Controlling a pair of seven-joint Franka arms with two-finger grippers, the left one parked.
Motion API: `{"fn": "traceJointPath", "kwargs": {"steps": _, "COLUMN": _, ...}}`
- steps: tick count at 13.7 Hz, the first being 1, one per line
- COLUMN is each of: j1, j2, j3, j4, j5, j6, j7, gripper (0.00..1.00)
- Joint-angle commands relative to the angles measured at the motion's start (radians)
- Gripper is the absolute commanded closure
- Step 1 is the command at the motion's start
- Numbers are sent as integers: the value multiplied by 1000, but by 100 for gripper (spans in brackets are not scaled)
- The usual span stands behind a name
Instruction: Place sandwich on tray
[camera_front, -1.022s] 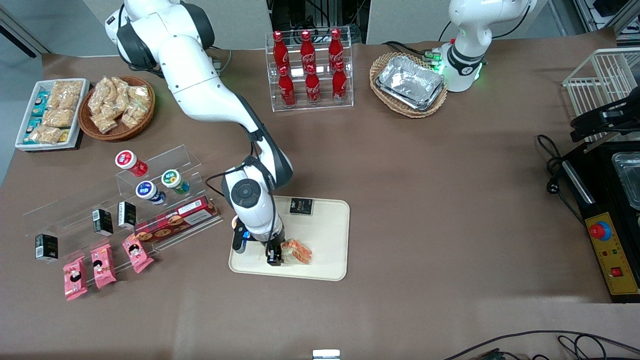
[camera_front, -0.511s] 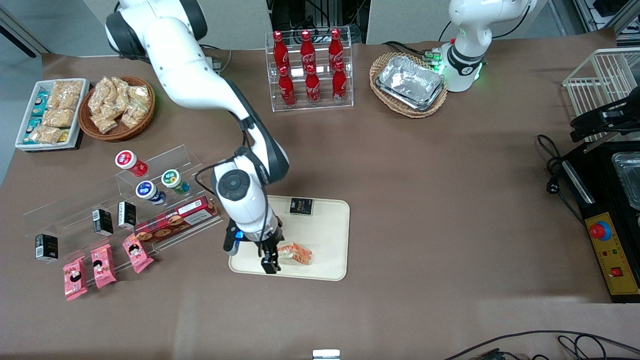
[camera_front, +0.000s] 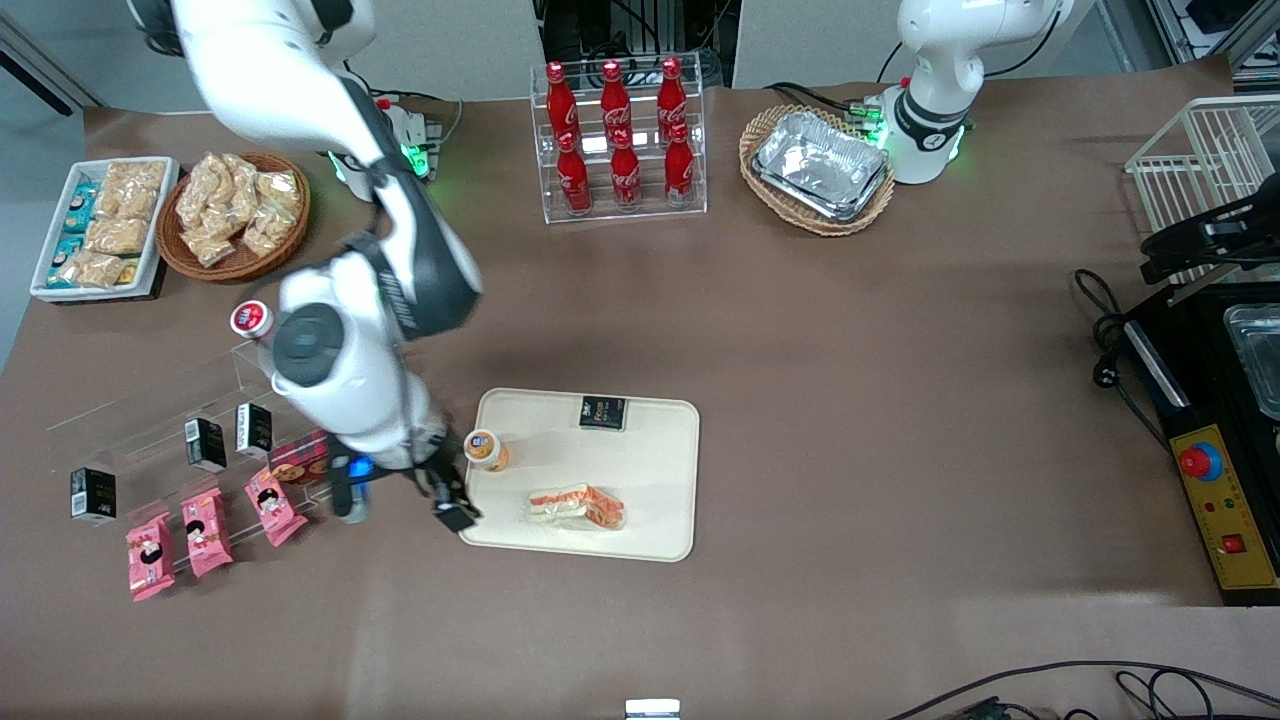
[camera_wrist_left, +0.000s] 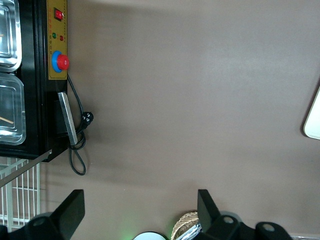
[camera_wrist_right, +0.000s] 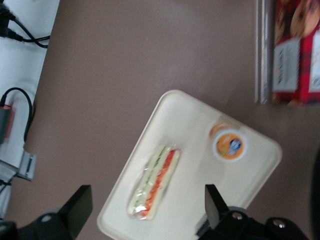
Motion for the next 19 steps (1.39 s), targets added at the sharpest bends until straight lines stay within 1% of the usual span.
{"fn": "traceJointPath", "kwargs": {"steps": 1, "j1": -92, "j2": -110, "j3": 11, "j4": -30, "j5": -2, "j6": -212, "j7": -432, "gripper": 0}}
{"fn": "traceJointPath", "kwargs": {"steps": 2, "j1": -119, "j2": -127, "j3": 11, "j4": -30, "j5": -2, "j6": -260, "j7": -545, "gripper": 0}}
{"fn": "traceJointPath", "kwargs": {"steps": 4, "j1": -164, "j2": -179, "j3": 8, "j4": -57, "j5": -5, "j6": -279, "j7": -755, "gripper": 0}}
{"fn": "traceJointPath", "kwargs": {"steps": 5, "j1": -185, "j2": -211, "j3": 9, "j4": -79, "j5": -22, "j6": -285, "j7": -849, "gripper": 0}}
{"fn": "traceJointPath", "kwargs": {"steps": 8, "j1": -251, "j2": -291, "j3": 9, "j4": -153, "j5": -30, "j6": -291, "j7": -1074, "gripper": 0}}
{"fn": "traceJointPath", "kwargs": {"steps": 9, "j1": -256, "j2": -324, "j3": 6, "j4": -182, "j5": -44, "j6": -293, "j7": -1116, "gripper": 0}}
{"fn": "traceJointPath", "kwargs": {"steps": 10, "j1": -265, "j2": -357, "j3": 3, "j4": -208, "j5": -92, "j6": -293, "j7": -1150, "gripper": 0}}
{"fn": "traceJointPath", "kwargs": {"steps": 11, "j1": -268, "j2": -387, "j3": 2, "j4": -237, "j5": -116, "j6": -291, "j7": -1181, "gripper": 0}}
{"fn": "traceJointPath", "kwargs": {"steps": 16, "j1": -340, "j2": -513, "j3": -6, "j4": -337, "j5": -122, "j6": -291, "j7": -1343, "gripper": 0}}
{"fn": "traceJointPath", "kwargs": {"steps": 18, "j1": -341, "j2": -552, "j3": -6, "j4": -366, "j5": -163, "j6": -294, "j7": -1347, "gripper": 0}}
{"fn": "traceJointPath", "kwargs": {"steps": 19, "j1": -341, "j2": -553, "j3": -6, "j4": -363, "j5": -166, "j6": -312, "j7": -1348, "gripper": 0}}
